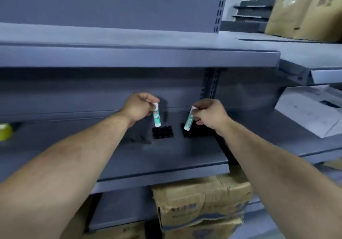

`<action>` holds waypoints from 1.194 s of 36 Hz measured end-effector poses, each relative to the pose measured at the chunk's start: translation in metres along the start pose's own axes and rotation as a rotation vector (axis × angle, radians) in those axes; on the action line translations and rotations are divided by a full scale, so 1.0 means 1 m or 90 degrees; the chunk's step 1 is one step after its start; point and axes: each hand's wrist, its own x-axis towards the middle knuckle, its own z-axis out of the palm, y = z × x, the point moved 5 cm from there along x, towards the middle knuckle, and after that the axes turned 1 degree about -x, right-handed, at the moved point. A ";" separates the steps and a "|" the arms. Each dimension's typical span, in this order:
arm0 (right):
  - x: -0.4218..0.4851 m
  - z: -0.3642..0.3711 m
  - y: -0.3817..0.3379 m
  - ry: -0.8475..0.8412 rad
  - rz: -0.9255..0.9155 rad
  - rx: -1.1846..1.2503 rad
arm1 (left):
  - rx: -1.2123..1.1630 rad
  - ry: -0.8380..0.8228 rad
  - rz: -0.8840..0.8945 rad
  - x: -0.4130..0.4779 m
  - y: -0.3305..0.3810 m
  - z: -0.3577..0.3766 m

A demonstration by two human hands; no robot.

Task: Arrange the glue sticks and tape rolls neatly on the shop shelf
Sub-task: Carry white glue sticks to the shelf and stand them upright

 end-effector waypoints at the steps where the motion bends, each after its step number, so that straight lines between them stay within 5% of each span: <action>1: 0.005 0.007 0.000 -0.008 -0.007 -0.004 | 0.011 0.018 0.000 0.001 -0.005 -0.005; 9: 0.040 0.045 -0.009 -0.038 -0.111 -0.194 | 0.111 0.060 0.026 0.019 -0.035 -0.013; 43: 0.068 0.068 0.006 -0.050 -0.114 -0.142 | 0.307 0.027 0.077 0.038 -0.062 0.018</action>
